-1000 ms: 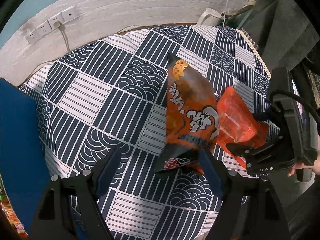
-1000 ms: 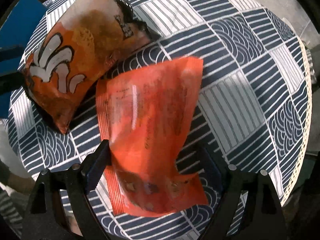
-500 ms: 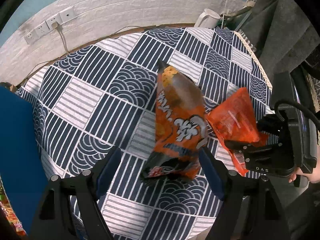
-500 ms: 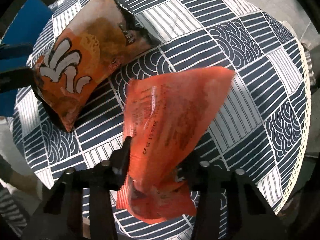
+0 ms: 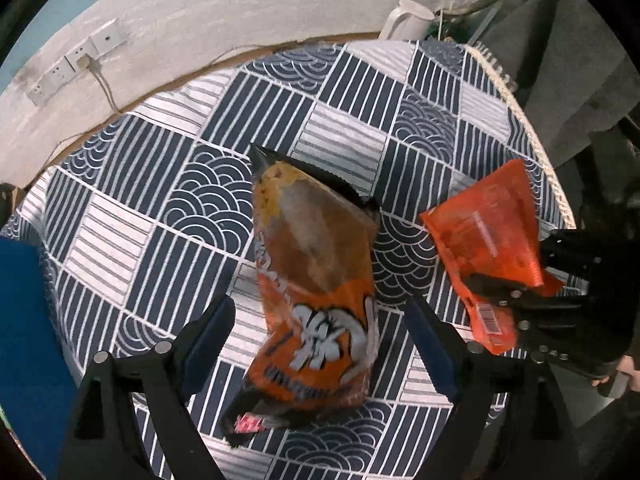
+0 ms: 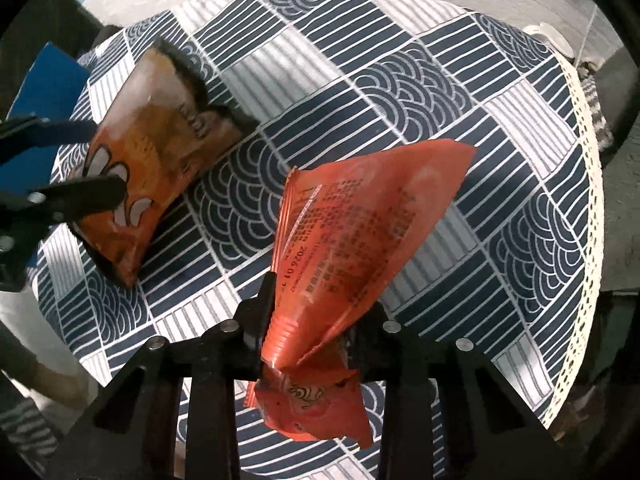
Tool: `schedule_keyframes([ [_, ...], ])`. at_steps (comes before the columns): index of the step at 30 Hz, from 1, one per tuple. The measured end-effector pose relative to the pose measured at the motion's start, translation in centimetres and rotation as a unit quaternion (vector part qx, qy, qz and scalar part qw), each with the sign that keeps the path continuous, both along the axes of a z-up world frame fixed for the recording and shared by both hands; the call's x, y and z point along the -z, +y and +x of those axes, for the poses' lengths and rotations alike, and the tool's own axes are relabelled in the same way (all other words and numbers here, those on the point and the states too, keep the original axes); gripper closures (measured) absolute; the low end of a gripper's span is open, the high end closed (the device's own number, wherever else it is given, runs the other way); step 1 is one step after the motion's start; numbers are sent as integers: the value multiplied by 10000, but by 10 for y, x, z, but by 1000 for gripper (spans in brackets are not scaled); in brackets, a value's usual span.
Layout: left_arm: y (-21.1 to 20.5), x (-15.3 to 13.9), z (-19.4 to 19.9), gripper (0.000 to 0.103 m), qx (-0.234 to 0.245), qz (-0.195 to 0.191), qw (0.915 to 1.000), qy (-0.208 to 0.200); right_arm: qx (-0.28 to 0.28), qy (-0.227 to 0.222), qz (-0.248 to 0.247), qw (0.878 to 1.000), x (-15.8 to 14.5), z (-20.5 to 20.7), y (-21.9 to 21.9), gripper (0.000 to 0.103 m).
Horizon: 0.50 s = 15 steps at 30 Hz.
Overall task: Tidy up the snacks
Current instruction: 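Lift both held bags and carry them over the cardboard box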
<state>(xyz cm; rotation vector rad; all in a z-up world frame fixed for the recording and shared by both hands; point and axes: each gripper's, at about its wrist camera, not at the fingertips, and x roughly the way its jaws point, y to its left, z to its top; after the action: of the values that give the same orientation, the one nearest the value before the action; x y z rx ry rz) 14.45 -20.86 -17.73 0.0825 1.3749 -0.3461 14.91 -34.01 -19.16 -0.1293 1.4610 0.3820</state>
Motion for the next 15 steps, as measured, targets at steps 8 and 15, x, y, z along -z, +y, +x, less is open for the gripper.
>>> schedule_keyframes([
  [8, -1, 35, 10, 15, -56, 210, 9992, 348, 226, -199, 95, 9995, -22, -1, -18, 72],
  [15, 6, 39, 2, 42, -10, 14, 9994, 359, 355, -321, 152, 9987, -34, 9, -32, 72],
])
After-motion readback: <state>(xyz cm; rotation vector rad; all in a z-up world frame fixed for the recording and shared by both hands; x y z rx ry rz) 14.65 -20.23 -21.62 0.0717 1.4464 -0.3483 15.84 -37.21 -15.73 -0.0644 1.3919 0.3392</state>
